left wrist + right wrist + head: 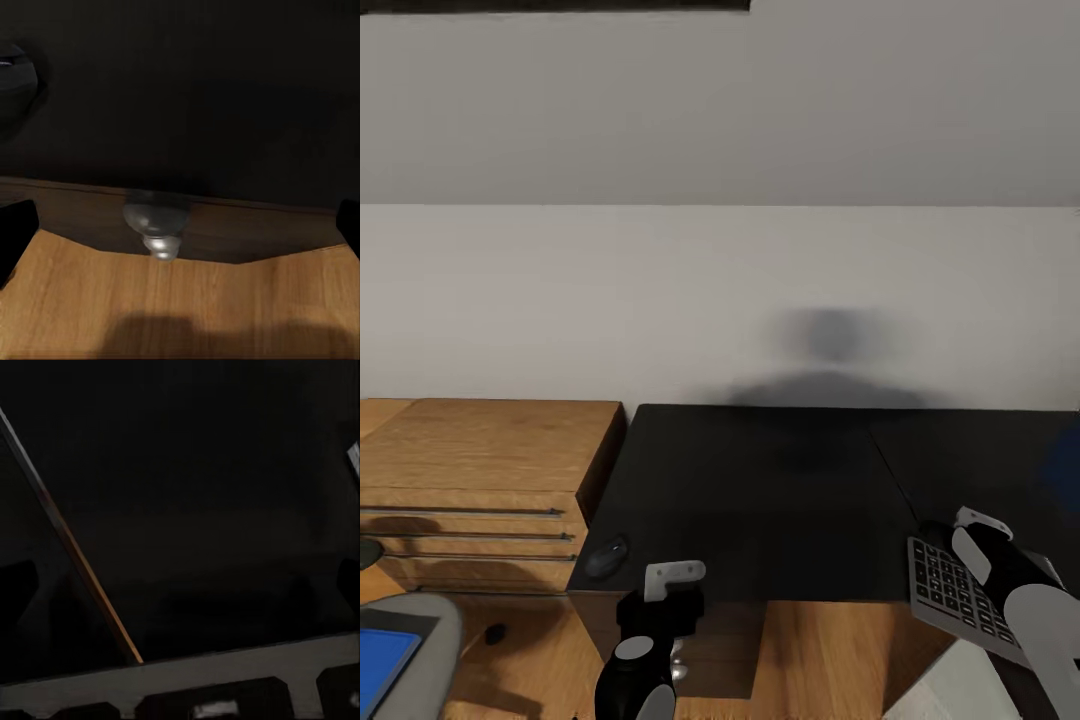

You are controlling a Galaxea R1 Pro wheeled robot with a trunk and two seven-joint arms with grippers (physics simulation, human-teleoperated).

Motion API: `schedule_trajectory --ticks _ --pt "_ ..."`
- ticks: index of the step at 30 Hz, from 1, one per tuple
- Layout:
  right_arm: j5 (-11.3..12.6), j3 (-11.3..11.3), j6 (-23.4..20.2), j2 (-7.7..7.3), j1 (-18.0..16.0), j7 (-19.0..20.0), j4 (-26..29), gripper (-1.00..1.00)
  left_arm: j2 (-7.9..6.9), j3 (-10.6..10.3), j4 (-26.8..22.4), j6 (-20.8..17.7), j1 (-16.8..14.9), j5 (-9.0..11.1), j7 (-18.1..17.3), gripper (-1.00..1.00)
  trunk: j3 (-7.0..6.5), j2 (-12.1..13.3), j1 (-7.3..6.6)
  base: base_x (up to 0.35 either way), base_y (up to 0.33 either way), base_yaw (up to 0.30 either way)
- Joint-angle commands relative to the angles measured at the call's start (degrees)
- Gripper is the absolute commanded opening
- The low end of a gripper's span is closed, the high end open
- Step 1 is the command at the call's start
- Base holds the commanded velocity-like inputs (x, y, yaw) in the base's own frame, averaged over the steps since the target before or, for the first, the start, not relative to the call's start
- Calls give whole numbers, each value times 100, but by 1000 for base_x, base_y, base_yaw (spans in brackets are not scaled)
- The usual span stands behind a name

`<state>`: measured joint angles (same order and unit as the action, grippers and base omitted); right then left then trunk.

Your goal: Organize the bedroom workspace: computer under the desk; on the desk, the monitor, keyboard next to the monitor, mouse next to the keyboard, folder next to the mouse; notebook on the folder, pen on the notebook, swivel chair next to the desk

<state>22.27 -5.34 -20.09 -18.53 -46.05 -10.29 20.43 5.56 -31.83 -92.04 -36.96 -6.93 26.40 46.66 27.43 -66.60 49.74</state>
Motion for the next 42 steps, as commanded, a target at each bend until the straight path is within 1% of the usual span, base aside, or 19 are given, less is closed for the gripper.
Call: schedule_trajectory --ticks 1,26,29,33,35,42 --pt "59 -4 -29 3 0 -35 13 100 -2 -7 -7 -13 -5 50 54 100 6 -4 -2 -245 52 0" --pt "58 36 -35 15 0 -32 20 100 1 -7 -7 -13 -9 50 54 100 6 -4 -2 -46 3 0" --pt "58 97 -37 15 0 -34 21 100 -1 -7 -7 -13 -8 50 54 100 6 -4 -2 -1 0 0" --pt "63 297 -39 27 0 -35 22 100 5 -7 -7 -13 -8 50 54 100 6 -4 -2 -101 0 0" --pt "64 348 -39 30 0 -35 22 100 5 -7 -7 -13 -7 50 54 100 6 -4 -2 -235 0 0" --pt "62 397 -39 33 0 -35 22 100 5 0 -7 -13 -6 50 54 100 6 -4 -2 -90 0 0"
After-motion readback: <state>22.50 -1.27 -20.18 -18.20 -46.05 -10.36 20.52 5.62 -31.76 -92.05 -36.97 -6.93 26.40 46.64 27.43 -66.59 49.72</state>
